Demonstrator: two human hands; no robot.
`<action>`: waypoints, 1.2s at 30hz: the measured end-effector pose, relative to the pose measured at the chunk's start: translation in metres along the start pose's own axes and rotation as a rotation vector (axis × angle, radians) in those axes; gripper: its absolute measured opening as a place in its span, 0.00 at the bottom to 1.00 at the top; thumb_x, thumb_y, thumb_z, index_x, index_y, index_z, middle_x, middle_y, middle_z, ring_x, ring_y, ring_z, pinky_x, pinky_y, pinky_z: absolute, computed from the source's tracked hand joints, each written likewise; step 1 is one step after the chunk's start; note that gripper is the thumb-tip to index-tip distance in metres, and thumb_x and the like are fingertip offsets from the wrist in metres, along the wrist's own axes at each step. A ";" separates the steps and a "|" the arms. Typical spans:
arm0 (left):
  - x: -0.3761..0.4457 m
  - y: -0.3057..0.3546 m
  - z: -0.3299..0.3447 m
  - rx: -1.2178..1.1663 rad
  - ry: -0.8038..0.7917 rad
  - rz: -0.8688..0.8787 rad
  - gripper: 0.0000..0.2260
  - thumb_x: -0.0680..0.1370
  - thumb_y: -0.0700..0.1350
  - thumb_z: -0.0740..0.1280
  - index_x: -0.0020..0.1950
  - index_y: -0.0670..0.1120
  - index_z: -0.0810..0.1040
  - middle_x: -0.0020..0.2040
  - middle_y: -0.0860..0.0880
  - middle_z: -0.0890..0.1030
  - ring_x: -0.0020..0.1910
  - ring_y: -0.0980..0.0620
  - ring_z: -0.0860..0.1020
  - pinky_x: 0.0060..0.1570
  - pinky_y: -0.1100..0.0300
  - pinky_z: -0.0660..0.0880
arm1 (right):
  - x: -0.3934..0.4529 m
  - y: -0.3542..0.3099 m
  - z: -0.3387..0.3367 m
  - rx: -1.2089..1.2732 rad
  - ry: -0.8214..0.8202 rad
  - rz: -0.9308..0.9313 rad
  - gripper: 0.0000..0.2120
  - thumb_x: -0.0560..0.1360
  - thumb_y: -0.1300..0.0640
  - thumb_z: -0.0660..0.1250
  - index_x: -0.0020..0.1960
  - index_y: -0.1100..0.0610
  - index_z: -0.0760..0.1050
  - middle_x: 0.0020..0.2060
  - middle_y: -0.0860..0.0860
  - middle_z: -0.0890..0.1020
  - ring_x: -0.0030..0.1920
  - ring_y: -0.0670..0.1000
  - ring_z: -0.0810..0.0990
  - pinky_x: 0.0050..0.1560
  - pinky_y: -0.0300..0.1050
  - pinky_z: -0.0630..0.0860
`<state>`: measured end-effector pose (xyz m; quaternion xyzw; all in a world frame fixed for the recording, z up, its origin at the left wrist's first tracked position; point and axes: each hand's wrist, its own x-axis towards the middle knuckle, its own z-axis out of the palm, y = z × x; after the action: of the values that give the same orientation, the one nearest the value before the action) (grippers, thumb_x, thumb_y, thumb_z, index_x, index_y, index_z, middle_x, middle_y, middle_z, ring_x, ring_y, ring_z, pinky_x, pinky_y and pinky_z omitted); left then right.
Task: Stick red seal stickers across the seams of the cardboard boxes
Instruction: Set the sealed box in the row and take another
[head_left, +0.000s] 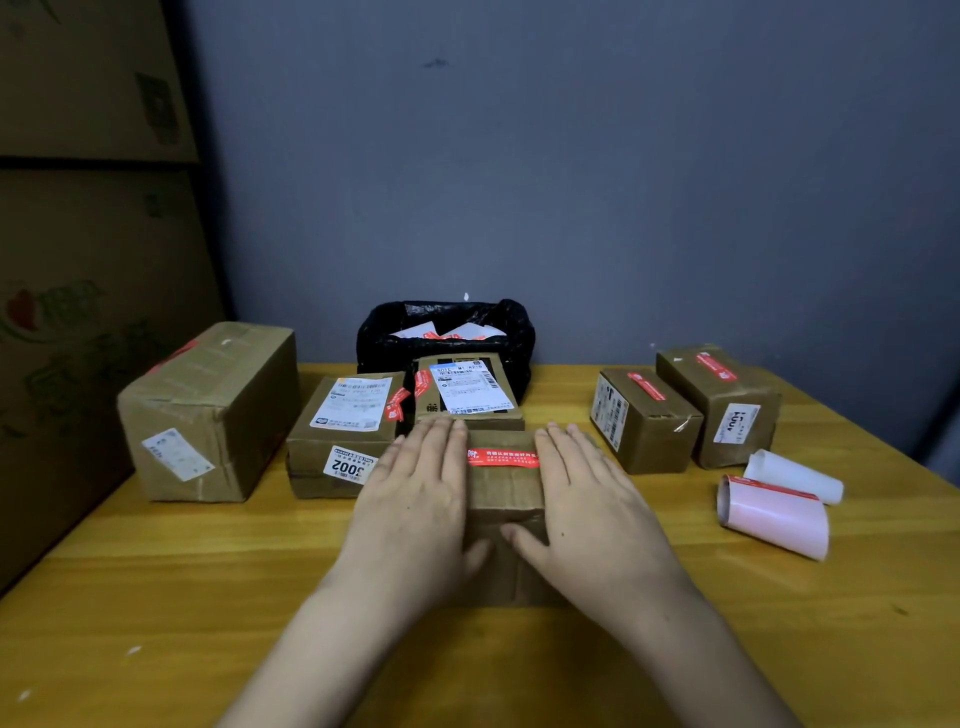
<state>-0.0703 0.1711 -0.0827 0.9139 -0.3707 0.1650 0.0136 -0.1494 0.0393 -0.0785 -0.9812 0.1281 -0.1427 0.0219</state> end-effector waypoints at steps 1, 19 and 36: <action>0.000 0.001 0.001 -0.001 0.001 0.016 0.43 0.77 0.63 0.58 0.77 0.42 0.36 0.78 0.45 0.40 0.78 0.49 0.42 0.75 0.54 0.40 | -0.001 0.000 0.000 -0.012 -0.007 -0.006 0.41 0.78 0.38 0.57 0.79 0.56 0.40 0.79 0.50 0.44 0.78 0.49 0.41 0.73 0.43 0.36; -0.007 -0.026 0.005 -0.225 -0.097 -0.142 0.46 0.74 0.66 0.61 0.78 0.47 0.37 0.79 0.49 0.45 0.78 0.52 0.46 0.74 0.59 0.47 | -0.002 0.018 -0.004 0.049 -0.114 0.126 0.48 0.73 0.29 0.56 0.79 0.53 0.38 0.78 0.48 0.41 0.78 0.48 0.41 0.75 0.49 0.47; -0.007 -0.039 0.025 -1.001 -0.011 -0.066 0.43 0.63 0.66 0.65 0.75 0.55 0.55 0.71 0.56 0.61 0.69 0.63 0.60 0.67 0.68 0.57 | 0.008 0.076 0.007 0.735 -0.126 -0.008 0.38 0.63 0.46 0.79 0.66 0.32 0.64 0.67 0.38 0.62 0.63 0.33 0.65 0.64 0.35 0.64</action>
<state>-0.0407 0.2001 -0.1047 0.8074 -0.3754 -0.0384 0.4535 -0.1588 -0.0358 -0.0892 -0.9152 0.0628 -0.1187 0.3800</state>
